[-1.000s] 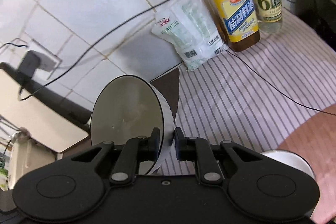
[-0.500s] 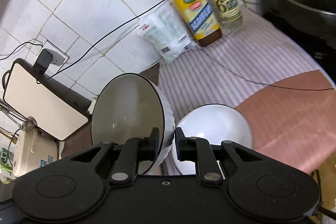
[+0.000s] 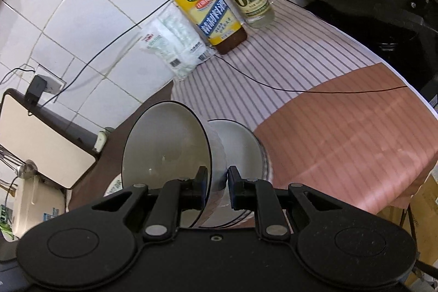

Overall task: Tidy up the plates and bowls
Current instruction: 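Carry the white bowl over the bowl stack and lower it in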

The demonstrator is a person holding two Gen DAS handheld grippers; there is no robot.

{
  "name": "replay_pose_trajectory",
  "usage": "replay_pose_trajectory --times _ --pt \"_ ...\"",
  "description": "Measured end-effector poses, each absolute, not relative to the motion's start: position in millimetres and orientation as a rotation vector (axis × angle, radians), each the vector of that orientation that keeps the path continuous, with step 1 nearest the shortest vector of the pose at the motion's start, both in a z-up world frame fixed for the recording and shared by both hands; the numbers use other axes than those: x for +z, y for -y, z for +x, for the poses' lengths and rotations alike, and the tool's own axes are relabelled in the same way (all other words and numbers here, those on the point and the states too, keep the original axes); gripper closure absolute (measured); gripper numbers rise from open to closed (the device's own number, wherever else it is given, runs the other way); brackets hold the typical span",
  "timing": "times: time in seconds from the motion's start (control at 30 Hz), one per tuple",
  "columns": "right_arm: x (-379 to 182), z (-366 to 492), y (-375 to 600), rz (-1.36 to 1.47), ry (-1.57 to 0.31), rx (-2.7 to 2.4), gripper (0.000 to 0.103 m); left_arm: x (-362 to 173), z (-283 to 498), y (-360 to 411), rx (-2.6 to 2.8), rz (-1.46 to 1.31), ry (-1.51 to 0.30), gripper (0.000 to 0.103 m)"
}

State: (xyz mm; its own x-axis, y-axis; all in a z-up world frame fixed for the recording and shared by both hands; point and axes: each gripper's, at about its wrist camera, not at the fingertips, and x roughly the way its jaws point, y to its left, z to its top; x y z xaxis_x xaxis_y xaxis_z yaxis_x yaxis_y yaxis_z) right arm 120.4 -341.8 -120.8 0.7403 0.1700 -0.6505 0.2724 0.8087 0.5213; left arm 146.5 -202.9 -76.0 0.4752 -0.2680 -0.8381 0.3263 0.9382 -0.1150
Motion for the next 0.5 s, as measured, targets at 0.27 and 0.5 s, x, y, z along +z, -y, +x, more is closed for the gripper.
replay_pose_trajectory --times 0.27,0.5 --pt "-121.4 117.8 333.8 0.480 -0.743 -0.085 0.084 -83.9 145.2 212.1 -0.372 0.101 -1.036 0.090" --pt "-125.7 119.9 318.7 0.324 -0.735 -0.131 0.084 -92.8 151.5 212.9 -0.369 0.086 -1.081 0.090"
